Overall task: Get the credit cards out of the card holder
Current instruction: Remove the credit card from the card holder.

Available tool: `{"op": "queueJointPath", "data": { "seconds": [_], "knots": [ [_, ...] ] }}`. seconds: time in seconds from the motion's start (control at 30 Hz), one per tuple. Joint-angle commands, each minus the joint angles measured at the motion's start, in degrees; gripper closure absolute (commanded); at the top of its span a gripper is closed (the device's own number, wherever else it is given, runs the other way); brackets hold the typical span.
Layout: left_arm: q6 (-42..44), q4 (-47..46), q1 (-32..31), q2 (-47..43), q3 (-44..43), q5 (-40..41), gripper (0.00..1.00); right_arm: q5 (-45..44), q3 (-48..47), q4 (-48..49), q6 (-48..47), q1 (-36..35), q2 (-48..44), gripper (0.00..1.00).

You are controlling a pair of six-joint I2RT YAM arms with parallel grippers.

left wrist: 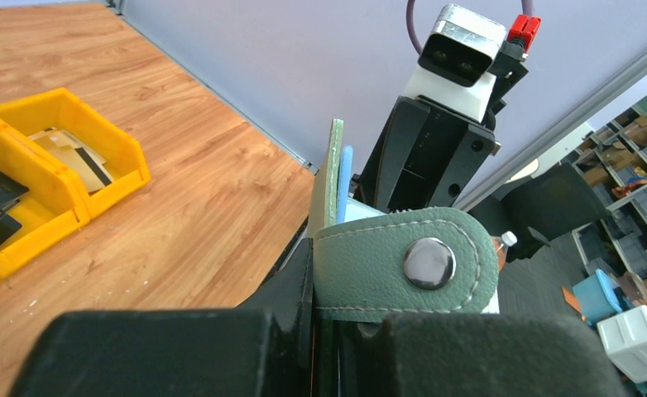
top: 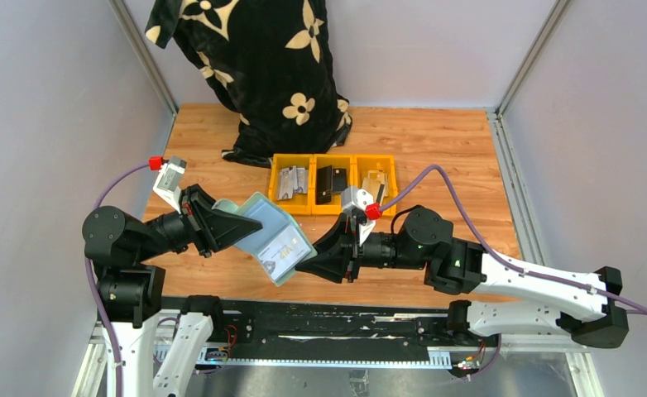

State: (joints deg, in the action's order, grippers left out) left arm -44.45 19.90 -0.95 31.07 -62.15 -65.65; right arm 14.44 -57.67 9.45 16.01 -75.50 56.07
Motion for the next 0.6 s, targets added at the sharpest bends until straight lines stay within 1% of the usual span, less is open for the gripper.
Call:
{"op": "queueJointPath", "data": {
  "seconds": [0.0, 0.33, 0.57],
  "knots": [
    [-0.6, 0.2, 0.0, -0.2, -1.2, -1.1, 1.00, 6.8, 0.3, 2.4, 0.1, -0.7, -1.4, 0.70],
    [-2.2, -0.4, 0.0, -0.1, -2.0, -0.8, 1.00, 8.2, 0.4, 3.7, 0.5, -0.8, -2.0, 0.72],
    [-2.1, -0.5, 0.0, -0.6, -2.0, -0.4, 1.00, 1.4, -0.7, 2.7, 3.0, -0.8, -1.4, 0.81]
  ]
}}
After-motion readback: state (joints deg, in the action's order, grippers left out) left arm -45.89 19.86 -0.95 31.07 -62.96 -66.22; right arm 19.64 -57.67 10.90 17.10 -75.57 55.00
